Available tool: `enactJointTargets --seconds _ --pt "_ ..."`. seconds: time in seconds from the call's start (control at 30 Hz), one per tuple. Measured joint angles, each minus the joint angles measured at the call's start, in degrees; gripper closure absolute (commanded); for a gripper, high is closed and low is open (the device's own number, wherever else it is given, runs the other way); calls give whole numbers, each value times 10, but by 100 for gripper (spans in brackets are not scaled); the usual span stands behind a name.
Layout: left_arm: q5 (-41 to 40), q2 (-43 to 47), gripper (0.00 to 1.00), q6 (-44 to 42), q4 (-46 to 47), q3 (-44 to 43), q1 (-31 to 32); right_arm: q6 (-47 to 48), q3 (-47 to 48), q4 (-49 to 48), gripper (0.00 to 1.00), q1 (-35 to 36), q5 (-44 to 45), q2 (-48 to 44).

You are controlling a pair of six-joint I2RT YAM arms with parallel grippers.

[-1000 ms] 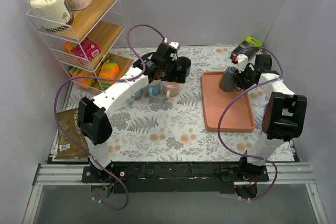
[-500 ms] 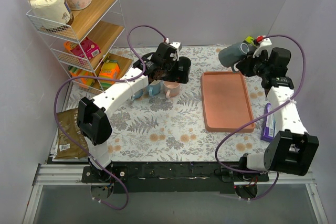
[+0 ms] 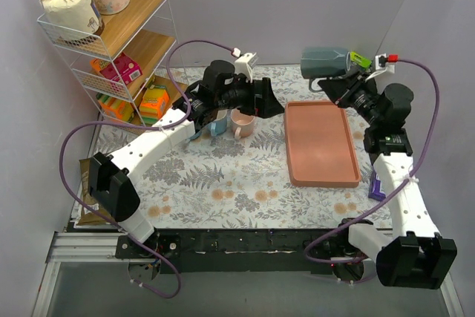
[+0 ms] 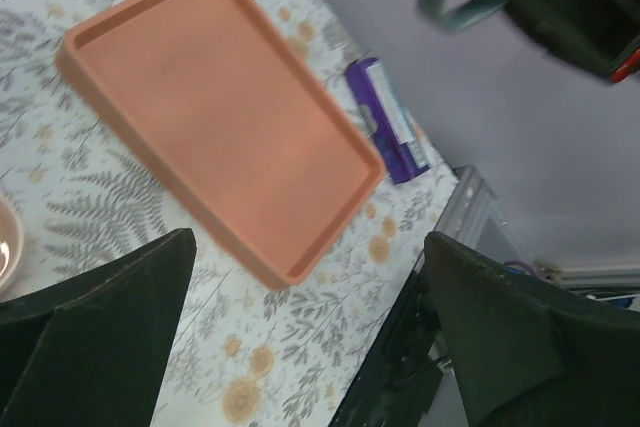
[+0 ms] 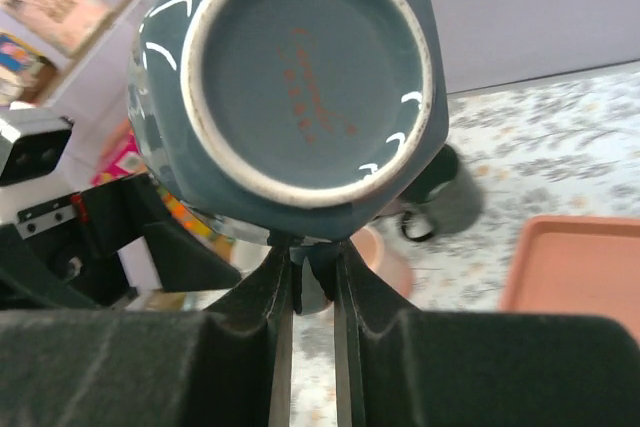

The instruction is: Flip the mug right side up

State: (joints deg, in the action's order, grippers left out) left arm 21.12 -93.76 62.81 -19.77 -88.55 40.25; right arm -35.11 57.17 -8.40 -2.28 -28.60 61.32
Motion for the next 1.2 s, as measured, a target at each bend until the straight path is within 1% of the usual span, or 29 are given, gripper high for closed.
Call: enactJointTargets --seconds 0.1,0.23,0.3,0.37,0.53,0.6,0.63,0.87,1.0,1.1,1.2 --pt "25 6 2 38 57 1 0 -79 -45 -47 99 49 28 -28" --pt "44 6 2 100 131 20 0 -166 -96 -105 99 125 82 -36" --pt "52 6 2 129 163 34 0 -186 -111 -122 99 153 96 -38" --pt "55 7 5 154 203 57 0 -205 -123 -130 99 169 115 -39" --pt "55 14 13 200 259 113 0 -240 -128 -162 99 181 147 -40" --pt "55 15 15 214 270 120 0 -252 -129 -178 99 181 152 -40" --pt "56 15 18 220 276 122 0 -257 -130 -184 99 181 152 -40" --pt "70 24 23 267 342 139 -3 -302 -149 -231 99 181 144 -40" --pt "100 26 27 306 412 159 -9 -325 -158 -240 99 182 134 -40" --pt "131 26 33 342 473 178 -15 -339 -159 -249 99 182 126 -39" --pt "154 21 35 369 513 183 -18 -351 -159 -263 99 182 117 -39"
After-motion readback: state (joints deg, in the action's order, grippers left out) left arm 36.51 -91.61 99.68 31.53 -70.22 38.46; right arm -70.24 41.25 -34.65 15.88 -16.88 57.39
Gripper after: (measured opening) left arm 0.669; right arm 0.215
